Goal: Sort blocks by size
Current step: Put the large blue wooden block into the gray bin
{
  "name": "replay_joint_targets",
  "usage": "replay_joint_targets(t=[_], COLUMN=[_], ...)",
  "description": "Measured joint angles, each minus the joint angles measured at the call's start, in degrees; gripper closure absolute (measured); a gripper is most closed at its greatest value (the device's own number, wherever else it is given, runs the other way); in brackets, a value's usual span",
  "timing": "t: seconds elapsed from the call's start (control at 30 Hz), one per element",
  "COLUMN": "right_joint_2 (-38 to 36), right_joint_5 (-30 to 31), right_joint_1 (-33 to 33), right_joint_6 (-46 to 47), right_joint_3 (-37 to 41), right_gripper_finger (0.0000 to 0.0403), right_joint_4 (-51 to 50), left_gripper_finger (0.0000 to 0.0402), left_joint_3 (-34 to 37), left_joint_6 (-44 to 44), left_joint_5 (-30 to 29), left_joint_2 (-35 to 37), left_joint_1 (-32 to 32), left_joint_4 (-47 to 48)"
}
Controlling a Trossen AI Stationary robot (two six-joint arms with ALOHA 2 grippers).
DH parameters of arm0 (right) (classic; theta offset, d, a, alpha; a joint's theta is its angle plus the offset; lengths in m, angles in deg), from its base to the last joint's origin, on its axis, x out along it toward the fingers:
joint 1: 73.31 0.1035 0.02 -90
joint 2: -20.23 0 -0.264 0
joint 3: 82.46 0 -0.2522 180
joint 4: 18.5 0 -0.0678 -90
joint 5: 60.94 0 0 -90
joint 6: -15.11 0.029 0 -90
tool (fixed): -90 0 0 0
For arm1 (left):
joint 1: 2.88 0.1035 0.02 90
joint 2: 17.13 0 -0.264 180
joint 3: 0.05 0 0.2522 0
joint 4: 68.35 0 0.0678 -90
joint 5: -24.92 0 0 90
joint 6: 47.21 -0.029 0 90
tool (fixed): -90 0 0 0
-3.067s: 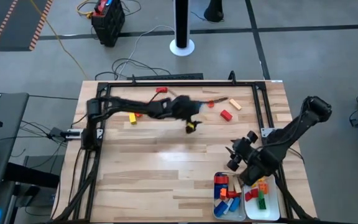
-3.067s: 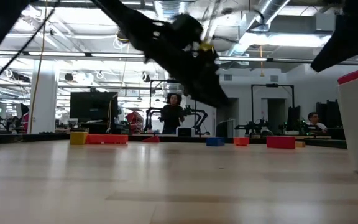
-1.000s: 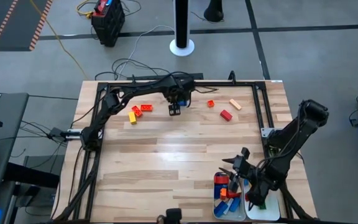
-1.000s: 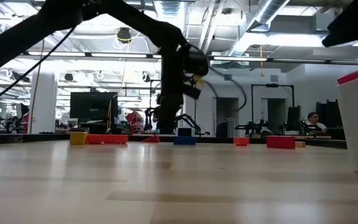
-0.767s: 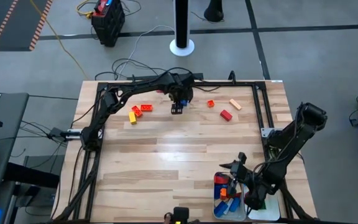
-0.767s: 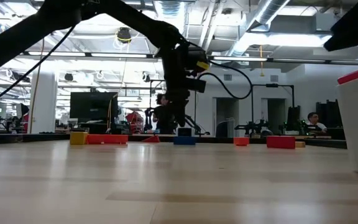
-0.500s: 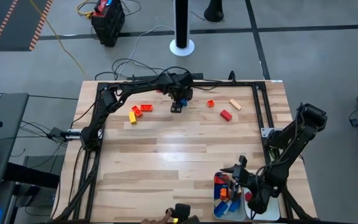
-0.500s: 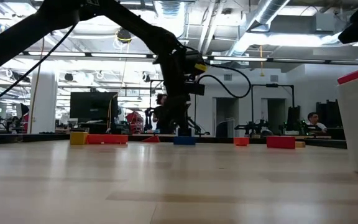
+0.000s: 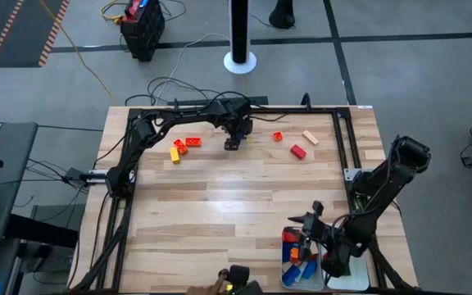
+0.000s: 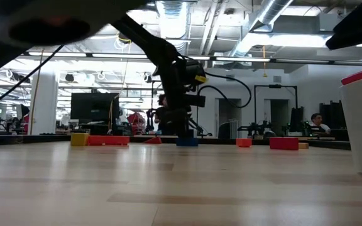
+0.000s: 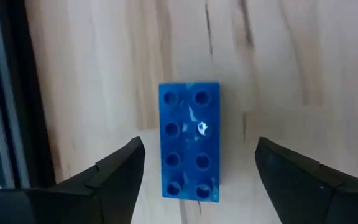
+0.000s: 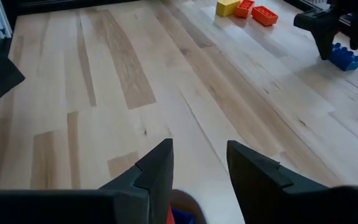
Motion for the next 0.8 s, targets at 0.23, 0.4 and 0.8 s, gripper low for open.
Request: replay_joint_targets(t=[0.23,0.4,0.8], right_joint_2=[0.0,0.0,0.0], right_joint_5=[-0.22,-0.37,-0.37], right_joint_1=[-0.09,-0.09,-0.09], right_joint_6=[-0.13,-0.11,-1.6], right_joint_3=[0.0,0.0,0.0], right_gripper_finger=[0.0227,0.0227,0.0227], right_joint_4=[-0.02,0.11,0.84], left_gripper_finger=[0.011,0.0117,0.0184], left_joint_3=[0.03,0.03,1.06], left_joint_6=[0.06,0.32,1.62], left_joint_5=[-0.06,0.63,0.49], left_joint_2=[-0.04,-0.07,-0.11], left_joint_1=[0.25,0.31,-1.19], left_joint_4=[-0.78,0.33,3.34])
